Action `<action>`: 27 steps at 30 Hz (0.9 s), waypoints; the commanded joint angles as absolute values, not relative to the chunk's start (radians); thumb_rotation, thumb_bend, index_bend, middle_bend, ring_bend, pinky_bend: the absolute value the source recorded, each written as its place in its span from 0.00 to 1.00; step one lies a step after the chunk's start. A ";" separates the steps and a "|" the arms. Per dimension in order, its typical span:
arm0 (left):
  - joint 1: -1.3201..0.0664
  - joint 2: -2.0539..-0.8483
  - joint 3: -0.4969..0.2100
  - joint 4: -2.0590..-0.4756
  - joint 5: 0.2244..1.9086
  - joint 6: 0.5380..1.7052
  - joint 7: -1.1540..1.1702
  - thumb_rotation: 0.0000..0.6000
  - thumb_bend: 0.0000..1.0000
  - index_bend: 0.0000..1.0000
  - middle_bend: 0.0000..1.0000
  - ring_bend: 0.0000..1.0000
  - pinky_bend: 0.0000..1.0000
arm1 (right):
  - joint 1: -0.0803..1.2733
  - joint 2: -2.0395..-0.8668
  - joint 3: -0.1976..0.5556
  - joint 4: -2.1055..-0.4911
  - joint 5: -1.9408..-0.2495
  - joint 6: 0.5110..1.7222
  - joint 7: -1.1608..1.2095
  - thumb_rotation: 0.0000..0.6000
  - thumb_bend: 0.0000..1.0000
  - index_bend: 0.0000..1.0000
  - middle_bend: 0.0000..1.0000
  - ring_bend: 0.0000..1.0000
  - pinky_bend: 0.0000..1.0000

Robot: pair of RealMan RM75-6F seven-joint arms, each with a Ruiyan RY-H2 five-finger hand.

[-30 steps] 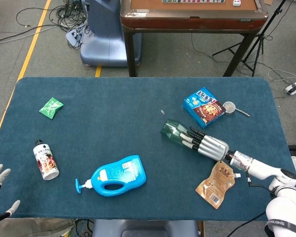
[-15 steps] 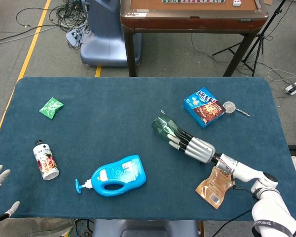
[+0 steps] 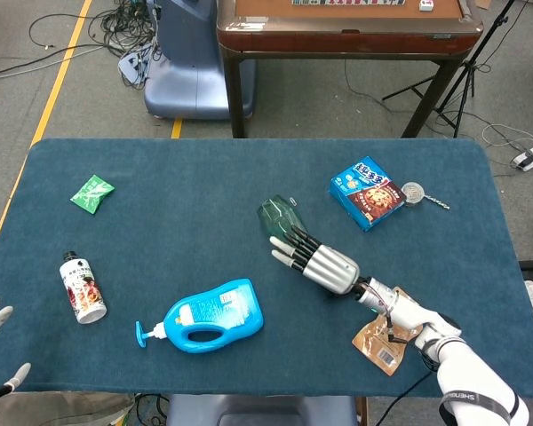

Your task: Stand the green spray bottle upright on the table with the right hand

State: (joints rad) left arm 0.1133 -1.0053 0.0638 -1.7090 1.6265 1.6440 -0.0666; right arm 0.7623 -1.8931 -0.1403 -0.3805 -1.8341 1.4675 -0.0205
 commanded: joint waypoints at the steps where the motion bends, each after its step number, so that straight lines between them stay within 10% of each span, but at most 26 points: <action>1: 0.113 -1.006 0.064 -1.709 1.628 1.644 -0.066 1.00 0.26 0.10 0.00 0.00 0.00 | 0.770 -1.851 -0.124 -0.433 -1.820 1.485 -0.015 1.00 0.00 0.00 0.00 0.00 0.00; 12: 0.113 -1.008 0.066 -1.715 1.634 1.644 -0.059 1.00 0.25 0.10 0.00 0.00 0.00 | 0.773 -1.721 -0.154 -0.544 -1.830 1.390 -0.066 1.00 0.00 0.00 0.00 0.00 0.00; 27: 0.119 -1.009 0.072 -1.712 1.631 1.644 -0.063 1.00 0.26 0.10 0.00 0.00 0.00 | 0.792 -1.845 -0.197 -0.407 -1.879 1.324 -0.079 1.00 0.00 0.00 0.00 0.00 0.00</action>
State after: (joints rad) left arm 0.1195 -1.0089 0.0719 -1.7121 1.6305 1.6440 -0.0633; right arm 0.7847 -1.8281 -0.1902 -0.4186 -1.8707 1.3304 -0.0758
